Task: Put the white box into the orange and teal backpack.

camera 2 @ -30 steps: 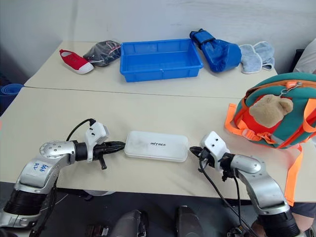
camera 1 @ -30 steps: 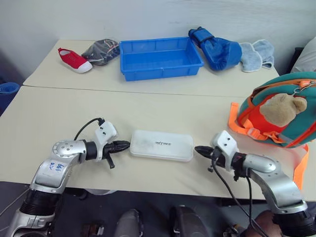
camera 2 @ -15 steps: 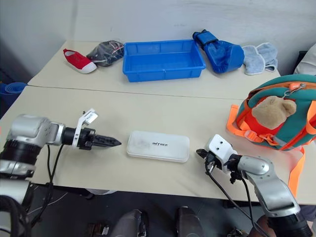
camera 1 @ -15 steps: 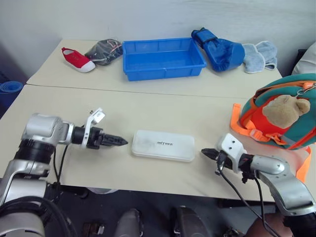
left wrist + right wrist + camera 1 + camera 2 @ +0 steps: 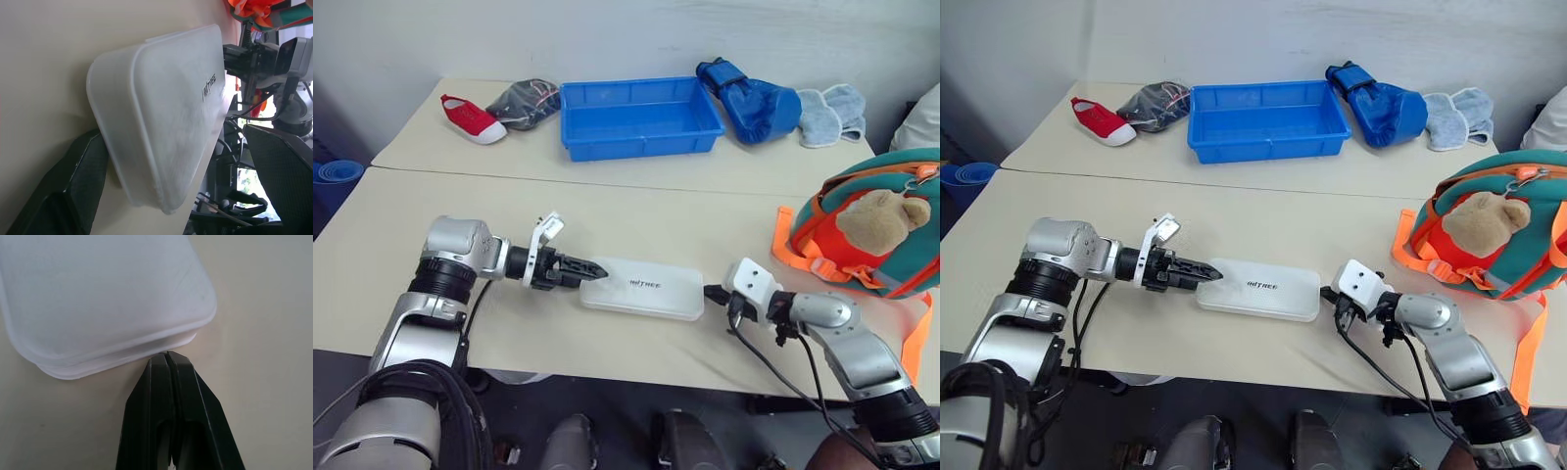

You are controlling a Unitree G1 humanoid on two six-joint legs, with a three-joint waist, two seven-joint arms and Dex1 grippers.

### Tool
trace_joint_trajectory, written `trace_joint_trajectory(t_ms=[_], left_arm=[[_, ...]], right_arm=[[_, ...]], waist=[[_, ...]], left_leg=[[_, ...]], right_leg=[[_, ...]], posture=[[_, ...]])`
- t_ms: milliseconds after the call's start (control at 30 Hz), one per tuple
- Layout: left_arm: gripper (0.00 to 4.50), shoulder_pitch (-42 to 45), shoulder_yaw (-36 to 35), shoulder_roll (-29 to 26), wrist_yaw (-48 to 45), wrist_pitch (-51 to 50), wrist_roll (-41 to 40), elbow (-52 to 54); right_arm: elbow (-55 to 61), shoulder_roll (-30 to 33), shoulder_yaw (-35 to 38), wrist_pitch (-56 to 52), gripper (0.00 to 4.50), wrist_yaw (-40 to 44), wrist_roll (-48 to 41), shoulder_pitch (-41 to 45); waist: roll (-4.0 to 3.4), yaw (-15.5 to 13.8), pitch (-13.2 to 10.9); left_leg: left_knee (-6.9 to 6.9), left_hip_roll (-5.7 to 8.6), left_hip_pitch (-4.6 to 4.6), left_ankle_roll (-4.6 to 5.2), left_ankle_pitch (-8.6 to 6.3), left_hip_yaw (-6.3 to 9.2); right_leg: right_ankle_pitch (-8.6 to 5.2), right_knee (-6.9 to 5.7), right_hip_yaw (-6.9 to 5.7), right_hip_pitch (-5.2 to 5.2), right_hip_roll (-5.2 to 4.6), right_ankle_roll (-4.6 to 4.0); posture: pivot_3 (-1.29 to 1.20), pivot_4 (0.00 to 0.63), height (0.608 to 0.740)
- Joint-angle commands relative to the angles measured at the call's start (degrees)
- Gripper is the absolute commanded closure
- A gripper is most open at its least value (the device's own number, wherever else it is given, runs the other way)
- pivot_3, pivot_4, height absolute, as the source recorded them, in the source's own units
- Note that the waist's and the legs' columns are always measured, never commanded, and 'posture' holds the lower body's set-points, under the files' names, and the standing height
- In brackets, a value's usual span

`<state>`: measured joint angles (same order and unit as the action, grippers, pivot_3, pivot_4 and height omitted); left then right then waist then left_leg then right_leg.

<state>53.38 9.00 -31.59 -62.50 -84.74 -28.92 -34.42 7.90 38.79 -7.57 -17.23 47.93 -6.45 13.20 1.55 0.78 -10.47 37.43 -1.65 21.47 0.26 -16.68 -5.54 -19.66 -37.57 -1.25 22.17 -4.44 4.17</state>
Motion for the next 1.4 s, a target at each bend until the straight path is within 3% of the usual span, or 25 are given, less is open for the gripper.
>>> trace_joint_trajectory(t_ms=[33,133,233,533,667,767,833,900,1033,1133,1233,1400], left_arm=[[0.01,-0.15,-1.24,3.20,1.26,-5.32,-2.87,0.30],[0.01,0.32,-2.64,3.79,1.92,-7.62,-4.63,1.50],[0.61,1.49,-4.22,3.61,2.35,-7.76,-6.89,0.77],[3.22,0.27,-5.68,0.77,3.83,-7.76,-14.24,4.38],[3.28,-3.28,-7.35,-0.35,3.38,-3.67,-14.70,12.40],[3.28,-11.46,-5.48,-2.76,-4.17,16.04,-11.43,25.31],[3.28,-15.44,-4.52,-3.78,-8.39,26.59,-9.25,30.11],[3.28,-17.77,-6.34,-2.46,-10.62,34.54,-9.06,31.52],[3.28,-20.47,-8.71,2.94,-10.31,49.17,-7.37,31.73],[3.28,-21.44,-7.32,3.51,-12.73,55.80,-4.88,31.40],[3.28,-22.06,-6.03,3.62,-13.99,58.90,-3.42,31.00],[3.28,-23.31,-4.87,3.77,-14.28,61.02,-1.84,30.18]], right_arm=[[-0.35,-1.66,-1.45,2.43,4.50,1.39,-0.43,0.90],[-0.59,-2.55,-1.18,3.42,4.50,1.64,-0.81,0.88],[-0.15,-2.40,-0.72,4.24,4.50,2.01,-1.03,-0.17],[4.87,-1.38,6.18,3.30,4.50,1.02,-5.92,-9.01],[10.83,-2.55,13.49,2.23,4.50,-0.32,-11.84,-16.36],[19.36,-6.14,22.06,2.31,3.88,-1.92,-20.57,-24.98],[23.14,-8.57,27.00,4.72,3.26,-3.80,-21.11,-31.78],[24.82,-10.47,32.13,6.69,2.54,-5.48,-19.81,-39.05],[21.94,-16.81,45.41,11.83,1.21,-8.45,-25.55,-46.70],[18.77,-16.41,51.77,12.46,0.15,-6.42,-27.27,-51.19],[13.93,-13.89,56.89,13.73,0.04,-5.27,-28.02,-52.22],[-0.77,-3.80,62.23,15.13,0.04,-3.19,-28.44,-44.30]], waist=[[0.00,0.00,0.00],[0.01,0.06,-0.01],[0.02,0.49,-0.02],[0.06,0.67,-0.05],[0.05,0.65,-0.05],[0.02,0.75,-0.06],[0.02,0.65,-0.07],[0.00,0.48,-0.07],[0.00,-0.60,-0.06],[-0.01,-0.54,-0.06],[-0.02,-0.34,-0.06],[-0.08,0.75,-0.06]], left_leg=[[0.00,0.00,0.00,0.00,0.00,0.00],[-0.02,0.00,0.09,-0.02,0.00,-0.01],[-0.03,-0.01,0.18,-0.07,0.04,-0.02],[-0.12,-0.03,0.20,-0.14,0.05,-0.01],[-0.12,-0.01,0.20,-0.15,0.05,-0.02],[-0.21,-0.04,0.19,-0.21,0.07,0.00],[-0.34,-0.07,0.16,-0.33,0.10,-0.01],[-0.33,-0.09,0.15,-0.37,0.11,0.00],[-0.29,-0.03,0.04,-0.10,-0.03,-0.02],[-0.33,-0.01,-0.14,0.25,-0.27,-0.04],[-0.54,-0.07,-0.23,0.23,-0.31,-0.03],[-0.42,-0.03,-0.31,0.42,-0.39,-0.03]], right_leg=[[0.00,0.00,0.00,0.01,0.00,0.00],[0.00,-0.03,0.00,0.12,0.01,0.00],[0.00,-0.10,0.02,0.26,0.03,0.00],[0.00,-0.07,0.01,0.28,0.03,0.00],[0.00,-0.05,0.02,0.27,0.02,0.00],[0.00,-0.01,0.03,0.28,0.02,0.00],[-0.01,0.05,0.03,0.28,0.07,-0.02],[-0.03,0.06,0.01,0.25,0.09,-0.06],[0.00,0.15,0.04,0.07,0.00,-0.02],[0.01,0.29,0.07,-0.15,-0.03,0.00],[0.00,0.51,0.05,-0.22,0.03,-0.02],[0.04,0.67,0.06,-0.46,-0.03,0.06]], posture=[[0.00,0.150,0.740],[0.00,0.150,0.740],[0.00,0.150,0.740],[0.00,0.150,0.740],[0.00,0.150,0.740],[0.00,0.150,0.740],[0.00,0.150,0.740],[0.00,0.150,0.740],[0.00,0.150,0.740],[0.00,0.150,0.740],[0.00,0.150,0.740],[0.00,0.150,0.740]])
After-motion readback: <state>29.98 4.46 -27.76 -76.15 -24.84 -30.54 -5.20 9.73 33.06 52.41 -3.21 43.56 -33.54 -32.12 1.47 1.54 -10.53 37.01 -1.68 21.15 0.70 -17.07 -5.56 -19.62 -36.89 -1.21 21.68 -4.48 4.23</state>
